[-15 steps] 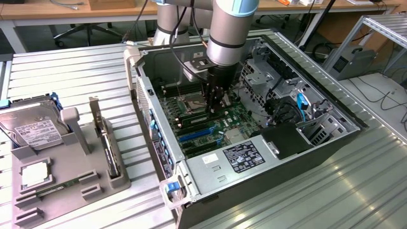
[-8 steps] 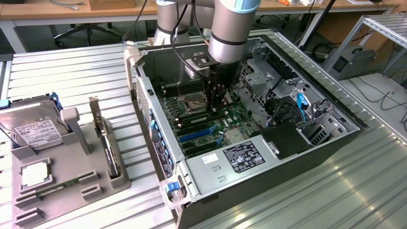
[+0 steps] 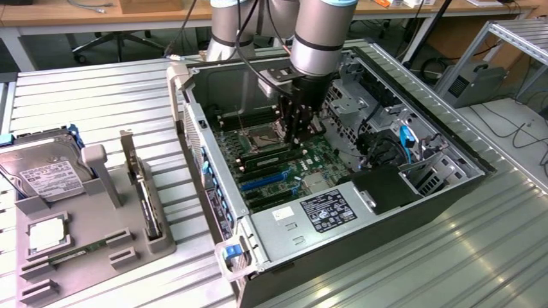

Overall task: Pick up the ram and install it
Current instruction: 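Insert the ram into the slot, then press down the ram until it locks into place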

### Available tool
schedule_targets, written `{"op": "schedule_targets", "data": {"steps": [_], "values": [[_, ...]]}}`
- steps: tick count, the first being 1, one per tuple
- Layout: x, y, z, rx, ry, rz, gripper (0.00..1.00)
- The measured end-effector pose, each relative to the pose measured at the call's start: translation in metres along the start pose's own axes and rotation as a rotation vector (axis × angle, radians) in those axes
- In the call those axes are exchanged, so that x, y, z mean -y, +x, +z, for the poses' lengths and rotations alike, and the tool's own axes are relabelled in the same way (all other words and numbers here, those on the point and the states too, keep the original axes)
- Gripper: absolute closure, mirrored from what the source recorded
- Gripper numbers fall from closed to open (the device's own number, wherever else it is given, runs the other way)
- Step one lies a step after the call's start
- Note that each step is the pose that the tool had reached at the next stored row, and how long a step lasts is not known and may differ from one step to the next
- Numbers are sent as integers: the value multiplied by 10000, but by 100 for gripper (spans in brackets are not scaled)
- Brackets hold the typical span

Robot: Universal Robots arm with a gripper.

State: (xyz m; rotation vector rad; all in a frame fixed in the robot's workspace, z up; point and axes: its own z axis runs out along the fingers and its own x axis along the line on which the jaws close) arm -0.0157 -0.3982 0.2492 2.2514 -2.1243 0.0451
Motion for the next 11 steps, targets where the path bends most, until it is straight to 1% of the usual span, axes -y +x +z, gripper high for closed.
{"op": "schedule_targets", "data": {"steps": [11], "values": [[4, 0, -2, 0, -2, 0, 72]]}}
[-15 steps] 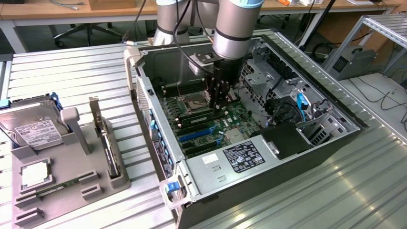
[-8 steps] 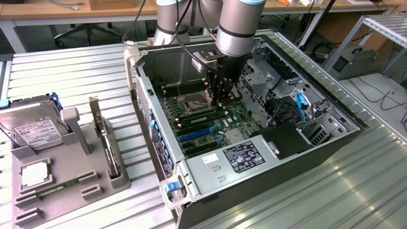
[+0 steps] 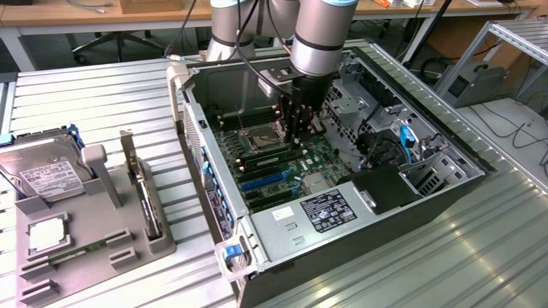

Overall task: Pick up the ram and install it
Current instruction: 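Press down the ram until it locks into place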

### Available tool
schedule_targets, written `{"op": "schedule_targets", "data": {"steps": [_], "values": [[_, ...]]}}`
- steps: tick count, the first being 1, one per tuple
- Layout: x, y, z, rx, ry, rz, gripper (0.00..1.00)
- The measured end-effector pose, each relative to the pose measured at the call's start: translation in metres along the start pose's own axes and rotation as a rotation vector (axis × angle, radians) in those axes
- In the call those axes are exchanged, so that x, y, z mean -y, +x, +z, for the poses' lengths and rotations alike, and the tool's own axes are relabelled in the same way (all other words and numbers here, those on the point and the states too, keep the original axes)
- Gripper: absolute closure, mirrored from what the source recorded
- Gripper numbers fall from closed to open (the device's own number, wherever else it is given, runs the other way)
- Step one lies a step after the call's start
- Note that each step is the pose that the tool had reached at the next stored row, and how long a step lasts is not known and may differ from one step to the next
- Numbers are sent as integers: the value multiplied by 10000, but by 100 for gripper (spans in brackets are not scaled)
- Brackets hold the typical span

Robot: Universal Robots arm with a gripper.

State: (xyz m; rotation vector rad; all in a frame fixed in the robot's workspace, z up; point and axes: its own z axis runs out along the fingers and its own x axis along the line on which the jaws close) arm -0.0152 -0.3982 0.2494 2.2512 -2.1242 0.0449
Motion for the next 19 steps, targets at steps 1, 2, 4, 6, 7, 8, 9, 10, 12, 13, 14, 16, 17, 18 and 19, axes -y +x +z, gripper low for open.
{"op": "schedule_targets", "data": {"steps": [1, 2, 4, 6, 7, 8, 9, 10, 12, 13, 14, 16, 17, 18, 19], "values": [[0, 0, 0, 0, 0, 0, 72], [0, 0, 0, 0, 0, 0, 72], [0, 0, 0, 0, 0, 0, 72], [0, 0, 0, 0, 0, 0, 80], [0, 0, 0, 0, 0, 0, 87], [0, 0, 0, 0, 0, 0, 87], [0, 0, 0, 0, 0, 0, 89], [0, 0, 0, 0, 0, 0, 89], [0, 0, 0, 0, 0, 0, 89], [0, 0, 0, 0, 0, 0, 89], [2, 0, 0, -1, 0, -1, 89], [27, 2, 0, 0, 0, 0, 89], [46, 3, -1, -1, 0, 0, 89], [71, 4, 0, 0, 0, 2, 89], [86, 5, 0, 0, -1, 5, 89]]}}
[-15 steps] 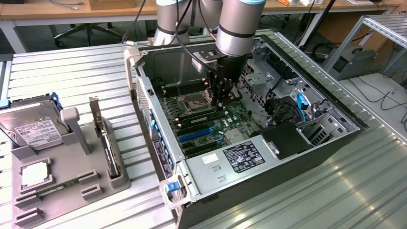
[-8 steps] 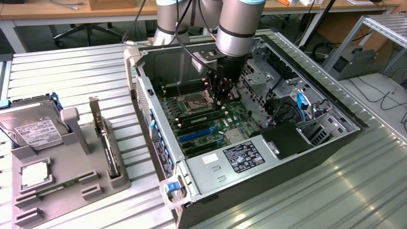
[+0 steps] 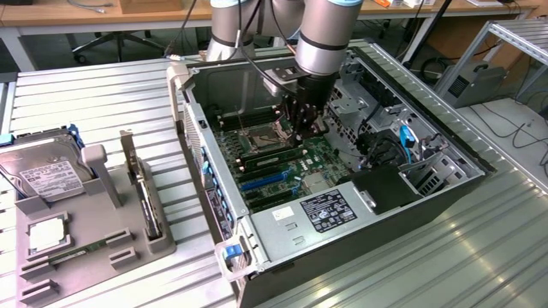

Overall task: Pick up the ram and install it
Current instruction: 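Press down the ram until it locks into place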

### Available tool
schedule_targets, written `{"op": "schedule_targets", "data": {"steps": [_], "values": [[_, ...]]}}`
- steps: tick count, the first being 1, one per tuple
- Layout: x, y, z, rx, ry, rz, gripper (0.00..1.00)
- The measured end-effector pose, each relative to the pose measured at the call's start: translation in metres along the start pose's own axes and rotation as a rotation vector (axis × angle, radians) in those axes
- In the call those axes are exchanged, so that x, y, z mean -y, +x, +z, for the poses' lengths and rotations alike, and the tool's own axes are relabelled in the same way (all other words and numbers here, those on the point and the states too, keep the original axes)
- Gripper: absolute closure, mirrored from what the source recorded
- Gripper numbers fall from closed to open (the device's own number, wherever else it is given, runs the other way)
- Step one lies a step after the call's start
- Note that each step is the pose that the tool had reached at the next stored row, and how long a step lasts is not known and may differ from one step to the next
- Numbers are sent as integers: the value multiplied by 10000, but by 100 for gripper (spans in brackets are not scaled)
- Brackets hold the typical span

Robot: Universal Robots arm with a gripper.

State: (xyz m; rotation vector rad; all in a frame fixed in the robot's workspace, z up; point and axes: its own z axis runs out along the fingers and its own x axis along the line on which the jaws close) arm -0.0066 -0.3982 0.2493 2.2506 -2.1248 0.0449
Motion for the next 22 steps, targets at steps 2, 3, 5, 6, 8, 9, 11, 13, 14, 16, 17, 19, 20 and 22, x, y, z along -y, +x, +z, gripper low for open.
{"op": "schedule_targets", "data": {"steps": [2, 3, 5, 6, 8, 9, 11, 13, 14, 16, 17, 19, 20, 22], "values": [[11, -1, 11, 5, -12, 251, 89], [11, 0, 14, 5, -19, 371, 89], [11, 0, 17, 6, -27, 506, 89], [11, 0, 18, 8, -27, 506, 89], [11, 0, 19, 11, -26, 507, 89], [11, 1, 21, 13, -25, 506, 89], [11, 7, 25, 11, -25, 506, 89], [11, 11, 34, 12, -25, 506, 89], [11, 11, 41, 11, -26, 506, 89], [22, 11, 59, 10, -25, 505, 89], [24, 10, 67, 11, -25, 505, 89], [25, 10, 80, 11, -24, 507, 89], [25, 9, 87, 11, -21, 507, 89], [29, 9, 99, 10, -20, 505, 89]]}}
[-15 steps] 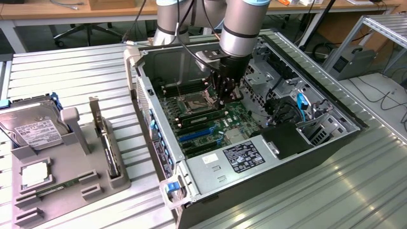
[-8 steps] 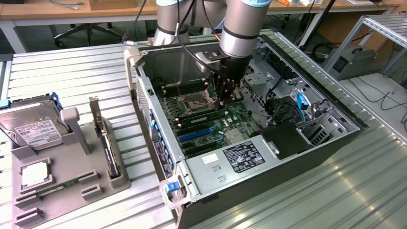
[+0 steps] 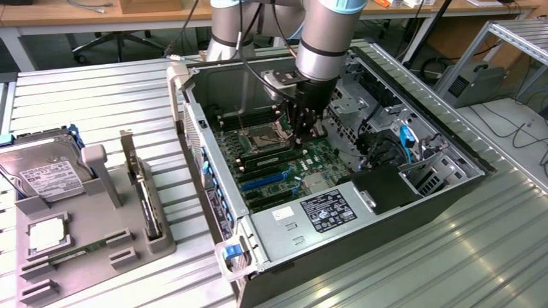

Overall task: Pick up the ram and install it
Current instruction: 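Press down the ram until it locks into place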

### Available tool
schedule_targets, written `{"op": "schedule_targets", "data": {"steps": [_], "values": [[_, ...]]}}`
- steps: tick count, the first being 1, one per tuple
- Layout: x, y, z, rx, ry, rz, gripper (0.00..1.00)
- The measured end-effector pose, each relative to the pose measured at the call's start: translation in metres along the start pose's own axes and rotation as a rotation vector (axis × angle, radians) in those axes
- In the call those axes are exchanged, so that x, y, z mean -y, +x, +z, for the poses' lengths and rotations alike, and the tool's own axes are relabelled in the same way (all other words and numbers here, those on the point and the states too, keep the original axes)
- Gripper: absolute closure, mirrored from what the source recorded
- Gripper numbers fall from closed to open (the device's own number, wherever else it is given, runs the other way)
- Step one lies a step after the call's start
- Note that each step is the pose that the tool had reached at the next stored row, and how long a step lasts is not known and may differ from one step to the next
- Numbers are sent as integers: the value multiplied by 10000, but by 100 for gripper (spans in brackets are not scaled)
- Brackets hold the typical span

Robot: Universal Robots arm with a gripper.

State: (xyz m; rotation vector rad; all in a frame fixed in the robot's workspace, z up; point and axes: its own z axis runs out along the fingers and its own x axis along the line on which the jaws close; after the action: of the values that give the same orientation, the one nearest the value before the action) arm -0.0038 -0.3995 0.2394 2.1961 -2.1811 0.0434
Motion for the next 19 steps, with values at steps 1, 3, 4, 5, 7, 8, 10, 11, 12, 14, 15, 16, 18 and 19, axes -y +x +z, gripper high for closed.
{"op": "schedule_targets", "data": {"steps": [1, 3, 4, 5, 7, 8, 10, 11, 12, 14, 15, 16, 18, 19], "values": [[3, 0, 3, -1, 0, 0, 89], [4, -1, 9, 1, 3, 1, 89], [4, -1, 14, 2, 8, 1, 89], [7, -1, 20, 0, 18, 1, 89], [12, -2, 29, 0, 24, 3, 89], [13, -2, 35, 1, 30, 3, 89], [13, -3, 46, 0, 42, 2, 89], [13, -3, 52, -2, 51, 3, 89], [12, -3, 59, -4, 57, 4, 89], [7, -4, 78, -2, 72, 4, 89], [6, -5, 85, -2, 73, 3, 89], [2, -4, 91, -6, 74, 5, 89], [-1, -4, 96, -6, 77, 5, 89], [-2, -5, 87, 5, 81, 4, 89]]}}
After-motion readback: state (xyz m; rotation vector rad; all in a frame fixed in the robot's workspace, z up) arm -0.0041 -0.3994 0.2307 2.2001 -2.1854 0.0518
